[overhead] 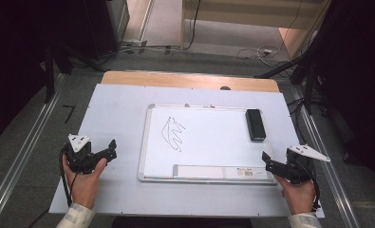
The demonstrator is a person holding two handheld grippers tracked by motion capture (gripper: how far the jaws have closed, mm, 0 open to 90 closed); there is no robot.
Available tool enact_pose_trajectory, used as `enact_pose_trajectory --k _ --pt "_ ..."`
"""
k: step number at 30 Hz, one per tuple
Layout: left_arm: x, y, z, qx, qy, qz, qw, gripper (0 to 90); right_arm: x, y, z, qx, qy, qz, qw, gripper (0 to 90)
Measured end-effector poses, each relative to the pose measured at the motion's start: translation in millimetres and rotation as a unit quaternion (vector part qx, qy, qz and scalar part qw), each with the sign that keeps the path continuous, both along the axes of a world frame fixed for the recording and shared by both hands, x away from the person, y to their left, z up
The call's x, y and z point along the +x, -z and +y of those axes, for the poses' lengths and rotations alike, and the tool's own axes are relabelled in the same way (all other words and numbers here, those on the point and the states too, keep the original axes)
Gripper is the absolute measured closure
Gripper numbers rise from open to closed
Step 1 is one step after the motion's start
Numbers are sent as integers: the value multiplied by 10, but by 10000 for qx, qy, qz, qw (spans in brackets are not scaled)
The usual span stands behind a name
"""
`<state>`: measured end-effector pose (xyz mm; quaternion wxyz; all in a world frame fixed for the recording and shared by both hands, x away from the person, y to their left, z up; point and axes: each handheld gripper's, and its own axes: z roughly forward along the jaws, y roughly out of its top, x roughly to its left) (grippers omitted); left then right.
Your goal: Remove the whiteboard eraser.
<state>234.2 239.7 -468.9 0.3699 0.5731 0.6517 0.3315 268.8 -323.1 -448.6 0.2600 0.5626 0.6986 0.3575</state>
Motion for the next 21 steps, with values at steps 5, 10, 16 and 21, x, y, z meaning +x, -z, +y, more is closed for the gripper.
enact_pose_trajectory --k 5,10,16,21 --pt "-32 -6 23 1 -81 -27 10000 47 130 19 2 -34 29 61 10000 71" --pt "-23 3 16 -4 -60 -10 10000 47 311 11 25 -84 90 52 9999 71" --pt "-11 2 7 6 -28 -3 10000 47 566 -12 96 -156 155 6 9998 70" --pt "-5 10 23 -31 -39 3 10000 47 664 -8 162 -184 125 7 9998 71"
